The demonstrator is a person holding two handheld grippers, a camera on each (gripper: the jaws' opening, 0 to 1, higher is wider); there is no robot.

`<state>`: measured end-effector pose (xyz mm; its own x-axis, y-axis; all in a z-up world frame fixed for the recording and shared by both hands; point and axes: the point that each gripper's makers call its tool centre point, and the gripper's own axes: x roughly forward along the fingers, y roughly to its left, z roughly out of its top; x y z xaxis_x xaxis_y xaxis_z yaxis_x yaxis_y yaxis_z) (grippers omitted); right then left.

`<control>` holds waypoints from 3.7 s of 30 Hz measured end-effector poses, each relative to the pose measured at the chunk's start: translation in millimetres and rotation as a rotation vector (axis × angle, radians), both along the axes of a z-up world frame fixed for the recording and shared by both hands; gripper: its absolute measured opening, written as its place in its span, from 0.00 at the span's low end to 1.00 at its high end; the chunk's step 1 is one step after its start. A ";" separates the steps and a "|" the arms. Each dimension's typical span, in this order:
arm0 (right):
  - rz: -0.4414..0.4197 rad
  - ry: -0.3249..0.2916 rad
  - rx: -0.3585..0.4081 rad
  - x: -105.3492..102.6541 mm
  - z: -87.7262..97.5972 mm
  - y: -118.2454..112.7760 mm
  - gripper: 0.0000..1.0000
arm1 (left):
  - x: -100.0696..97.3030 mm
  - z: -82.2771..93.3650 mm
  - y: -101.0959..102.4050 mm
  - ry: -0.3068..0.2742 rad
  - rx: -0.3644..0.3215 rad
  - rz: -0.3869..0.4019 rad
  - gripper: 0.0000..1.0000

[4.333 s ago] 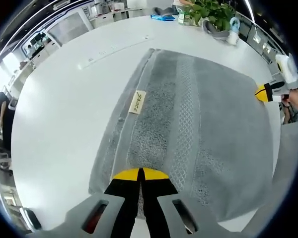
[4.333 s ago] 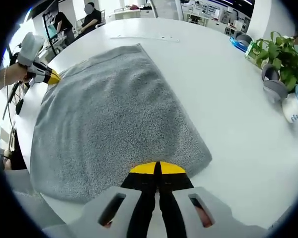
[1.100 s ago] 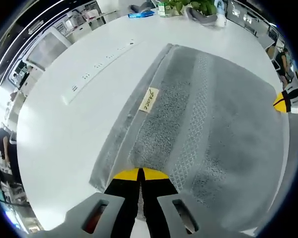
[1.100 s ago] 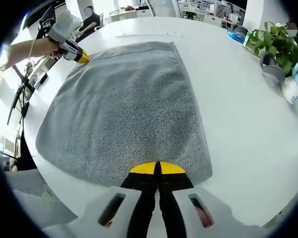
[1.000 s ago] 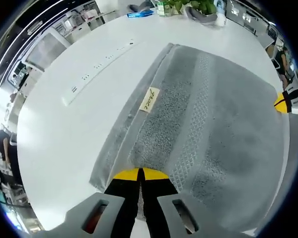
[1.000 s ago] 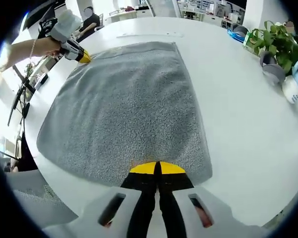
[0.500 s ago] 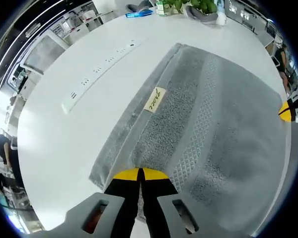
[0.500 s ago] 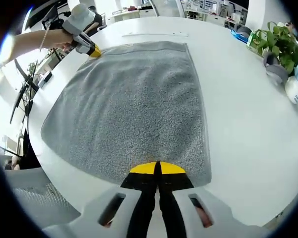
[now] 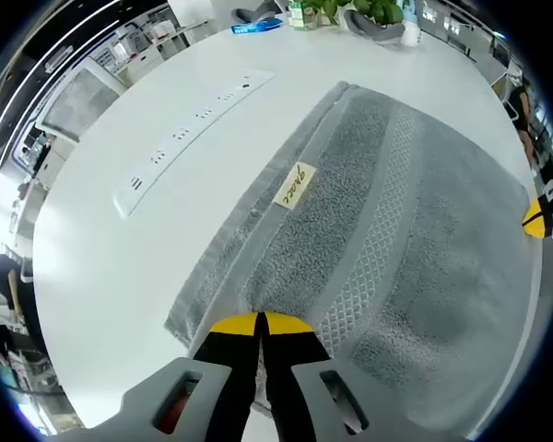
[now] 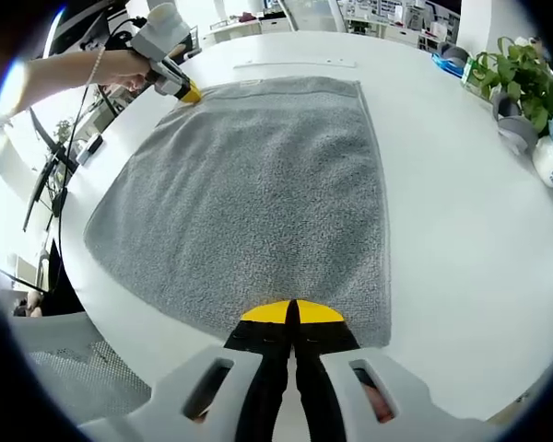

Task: Fold the towel on the table until its edges align and the towel forms a compact rectangular stack.

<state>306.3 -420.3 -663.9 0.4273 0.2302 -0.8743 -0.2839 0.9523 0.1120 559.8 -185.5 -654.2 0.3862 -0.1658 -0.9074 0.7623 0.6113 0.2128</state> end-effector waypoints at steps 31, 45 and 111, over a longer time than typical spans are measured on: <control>0.011 -0.010 0.021 -6.1 0.8 11.2 0.00 | 9.3 0.8 -3.6 -0.004 -0.008 -0.017 0.01; 0.164 -0.043 -0.006 -5.5 1.3 13.2 0.00 | -2.4 18.7 1.0 0.023 -0.020 0.068 0.06; 0.693 -0.070 -0.139 -30.3 11.0 -23.8 0.22 | -288.2 0.3 21.1 0.023 -0.301 -0.055 0.29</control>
<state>276.0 -444.1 -652.9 0.2784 0.3580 -0.8913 -0.8319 0.5537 -0.0375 271.6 -164.5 -653.9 0.3494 -0.4487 -0.8225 0.7985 0.6019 0.0108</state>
